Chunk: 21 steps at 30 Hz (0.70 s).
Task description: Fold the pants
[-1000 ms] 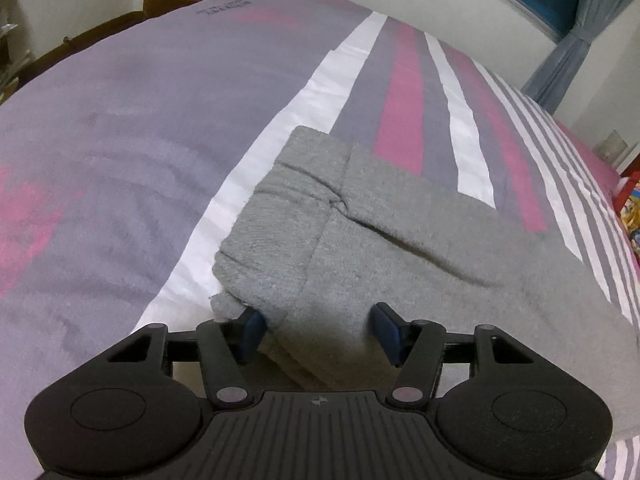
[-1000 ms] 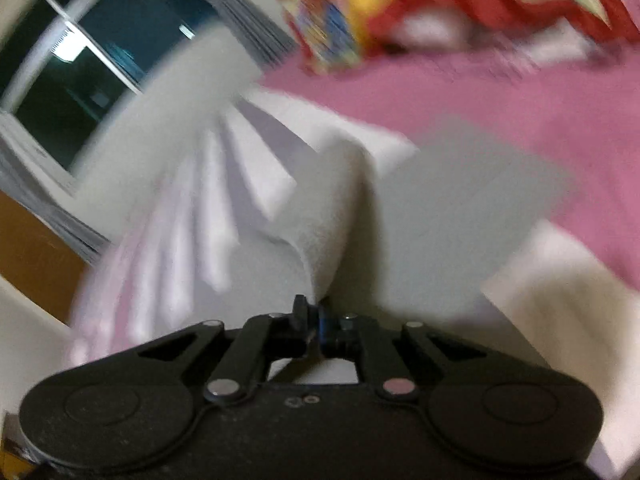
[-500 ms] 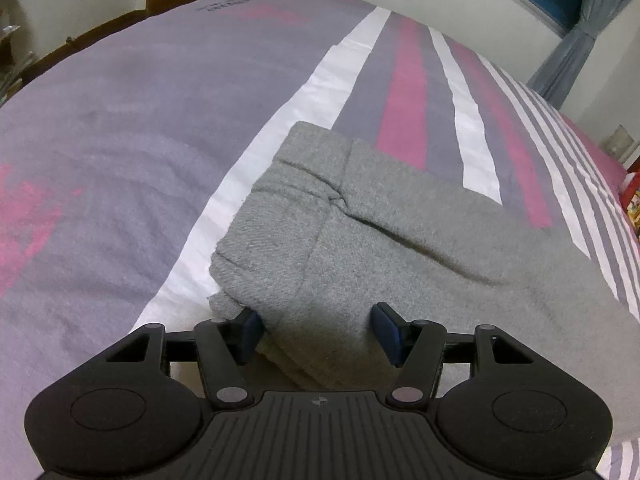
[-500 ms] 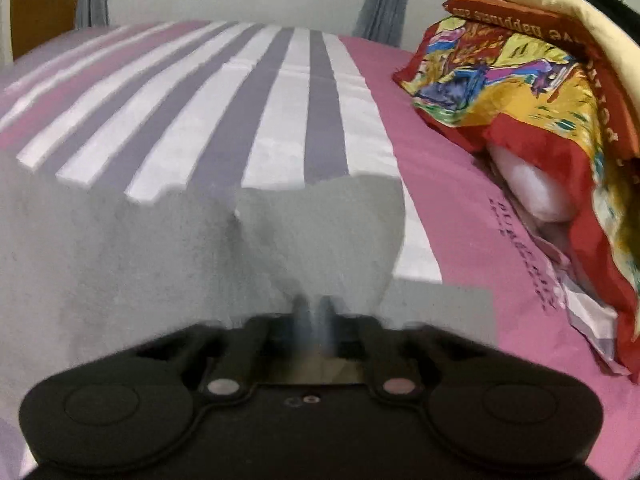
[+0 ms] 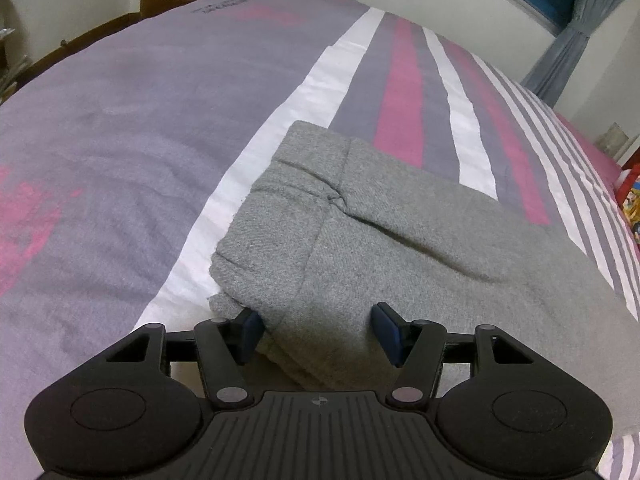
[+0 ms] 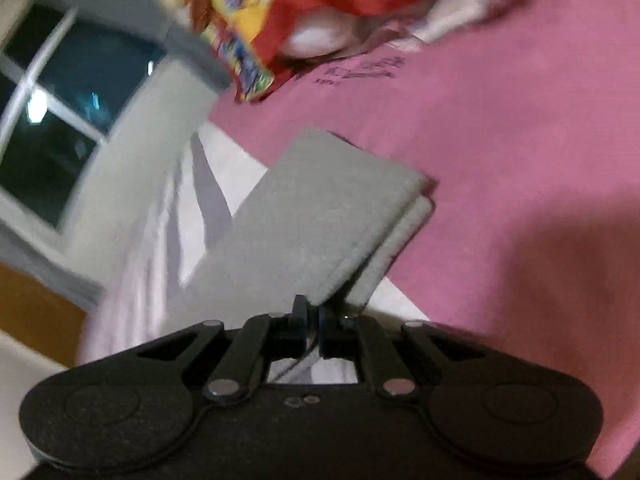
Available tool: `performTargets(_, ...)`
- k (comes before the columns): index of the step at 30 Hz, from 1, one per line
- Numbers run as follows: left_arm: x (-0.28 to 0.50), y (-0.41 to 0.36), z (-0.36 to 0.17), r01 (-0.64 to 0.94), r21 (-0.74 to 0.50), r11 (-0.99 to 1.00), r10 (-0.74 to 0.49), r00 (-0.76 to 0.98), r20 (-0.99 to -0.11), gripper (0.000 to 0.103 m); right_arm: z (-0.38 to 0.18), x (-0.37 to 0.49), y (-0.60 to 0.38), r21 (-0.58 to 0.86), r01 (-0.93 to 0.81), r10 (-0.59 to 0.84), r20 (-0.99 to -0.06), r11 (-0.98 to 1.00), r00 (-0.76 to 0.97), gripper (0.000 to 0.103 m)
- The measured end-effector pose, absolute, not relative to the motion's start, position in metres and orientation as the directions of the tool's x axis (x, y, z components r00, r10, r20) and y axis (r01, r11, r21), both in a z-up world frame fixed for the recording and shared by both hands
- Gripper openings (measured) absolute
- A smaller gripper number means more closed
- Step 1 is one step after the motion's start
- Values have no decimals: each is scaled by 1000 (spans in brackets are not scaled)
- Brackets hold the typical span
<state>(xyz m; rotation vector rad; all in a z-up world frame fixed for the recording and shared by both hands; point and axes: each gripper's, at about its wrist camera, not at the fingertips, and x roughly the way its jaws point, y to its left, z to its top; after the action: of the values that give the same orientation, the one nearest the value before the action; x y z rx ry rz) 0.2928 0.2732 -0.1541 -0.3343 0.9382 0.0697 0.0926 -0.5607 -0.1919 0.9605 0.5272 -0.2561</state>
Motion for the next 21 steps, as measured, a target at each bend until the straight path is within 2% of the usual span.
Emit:
performTargets(5, 291, 272, -155, -212, -255, 943, -78, 605, -792, 60, -181, 100, -559, 696, 432, 21, -540, 574, 842, 5)
performTargets(8, 287, 275, -155, -211, -264, 941, -81, 618, -782, 59, -155, 88, -550, 695, 349, 14, -459, 629, 889, 4)
performTargets(9, 286, 275, -155, -211, -268, 940, -83, 621, -779, 59, -153, 92, -552, 678, 347, 3, -458, 648, 889, 4)
performTargets(11, 284, 276, -156, -214, -268, 939, -79, 625, -777, 57, -178, 108, -563, 628, 473, -1, -601, 618, 799, 4)
performTargets(13, 283, 277, -155, -221, -272, 936, -77, 627, -775, 57, -188, 114, -570, 652, 488, 33, -617, 580, 786, 5)
performTargets(14, 282, 277, -155, -224, -275, 935, -76, 630, -773, 57, -181, 114, -568, 647, 482, 25, -612, 592, 791, 11)
performTargets(16, 280, 277, -154, -231, -283, 931, -76, 636, -768, 57, -169, 112, -557, 645, 457, 32, -598, 612, 801, 35)
performTargets(18, 277, 277, -156, -237, -297, 925, -78, 646, -759, 57, -168, 114, -539, 674, 425, 90, -588, 605, 804, 51)
performTargets(21, 274, 276, -156, -250, -306, 919, -70, 658, -749, 57, -174, 122, -499, 694, 382, 175, -589, 611, 789, 51)
